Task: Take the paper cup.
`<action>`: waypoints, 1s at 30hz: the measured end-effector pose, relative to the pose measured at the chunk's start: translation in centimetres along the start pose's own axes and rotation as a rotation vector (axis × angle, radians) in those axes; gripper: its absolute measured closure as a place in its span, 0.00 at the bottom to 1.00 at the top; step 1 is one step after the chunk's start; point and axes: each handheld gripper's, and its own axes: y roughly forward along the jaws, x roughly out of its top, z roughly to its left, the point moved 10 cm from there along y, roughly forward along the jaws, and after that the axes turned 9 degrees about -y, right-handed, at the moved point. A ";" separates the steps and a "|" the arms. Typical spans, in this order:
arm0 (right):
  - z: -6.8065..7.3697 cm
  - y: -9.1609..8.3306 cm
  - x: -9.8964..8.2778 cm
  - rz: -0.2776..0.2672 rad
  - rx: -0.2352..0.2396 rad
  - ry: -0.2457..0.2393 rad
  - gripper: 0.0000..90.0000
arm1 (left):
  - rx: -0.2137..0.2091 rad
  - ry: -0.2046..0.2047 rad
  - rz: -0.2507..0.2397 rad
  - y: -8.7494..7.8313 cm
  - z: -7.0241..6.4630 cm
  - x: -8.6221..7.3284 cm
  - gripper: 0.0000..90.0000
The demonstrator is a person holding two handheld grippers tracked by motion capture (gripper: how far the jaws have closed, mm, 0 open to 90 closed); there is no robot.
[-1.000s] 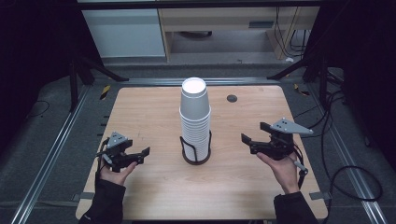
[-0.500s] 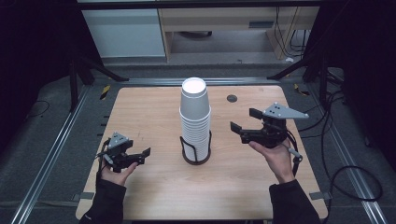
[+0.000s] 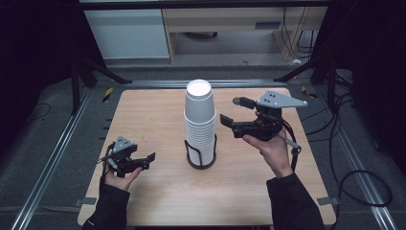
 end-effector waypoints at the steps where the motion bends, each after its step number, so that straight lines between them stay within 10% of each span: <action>1: 0.0 0.0 0.0 0.000 0.000 0.000 0.13 | 0.000 0.000 0.000 0.0 0.0 0.0 0.20; 30: 2.3 7.7 1.0 0.030 0.082 -0.012 0.11 | -0.001 0.014 0.010 0.3 -0.1 -0.2 0.19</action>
